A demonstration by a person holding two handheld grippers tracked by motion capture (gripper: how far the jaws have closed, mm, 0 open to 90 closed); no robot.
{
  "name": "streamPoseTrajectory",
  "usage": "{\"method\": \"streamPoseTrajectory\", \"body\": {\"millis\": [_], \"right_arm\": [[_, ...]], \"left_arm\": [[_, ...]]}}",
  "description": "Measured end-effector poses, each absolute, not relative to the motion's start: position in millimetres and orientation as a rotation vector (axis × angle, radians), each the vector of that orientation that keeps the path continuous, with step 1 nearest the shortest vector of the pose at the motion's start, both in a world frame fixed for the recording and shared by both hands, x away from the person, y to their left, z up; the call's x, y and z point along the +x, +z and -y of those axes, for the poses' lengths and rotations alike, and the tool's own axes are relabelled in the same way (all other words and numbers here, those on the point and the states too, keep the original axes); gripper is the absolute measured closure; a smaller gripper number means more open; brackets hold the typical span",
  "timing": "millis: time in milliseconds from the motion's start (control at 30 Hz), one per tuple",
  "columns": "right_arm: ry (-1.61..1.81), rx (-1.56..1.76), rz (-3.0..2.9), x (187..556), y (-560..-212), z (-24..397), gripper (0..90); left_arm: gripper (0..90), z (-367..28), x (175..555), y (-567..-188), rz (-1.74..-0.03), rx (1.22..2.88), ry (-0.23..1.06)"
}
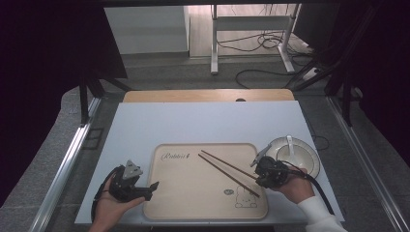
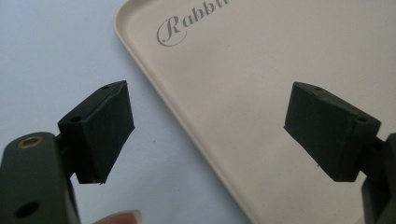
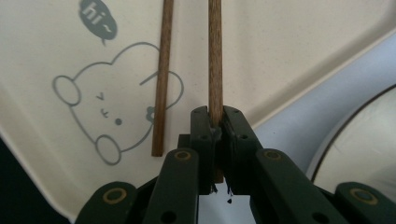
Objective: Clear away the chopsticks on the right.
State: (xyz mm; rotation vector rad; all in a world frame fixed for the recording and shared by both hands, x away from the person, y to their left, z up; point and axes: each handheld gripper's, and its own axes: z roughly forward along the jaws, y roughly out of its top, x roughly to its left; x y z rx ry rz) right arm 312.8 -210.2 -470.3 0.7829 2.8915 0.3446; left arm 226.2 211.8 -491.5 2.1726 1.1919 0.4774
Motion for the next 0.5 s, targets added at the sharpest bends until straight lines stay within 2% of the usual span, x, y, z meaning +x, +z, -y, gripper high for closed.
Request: {"method": "streamPoseTrajectory", "body": {"millis": [200, 500], "right_arm": [[0.309, 0.764, -2.909, 312.7, -479.4, 203.7, 82.1], [0.532, 0.794, -2.825, 308.1, -460.2, 205.2, 52.4]], "left_arm": [[15.7, -211.0, 225.9, -491.3, -1.186, 2.178, 0.478], [15.6, -211.8, 226.2, -490.8, -1.189, 2.185, 0.478]]}}
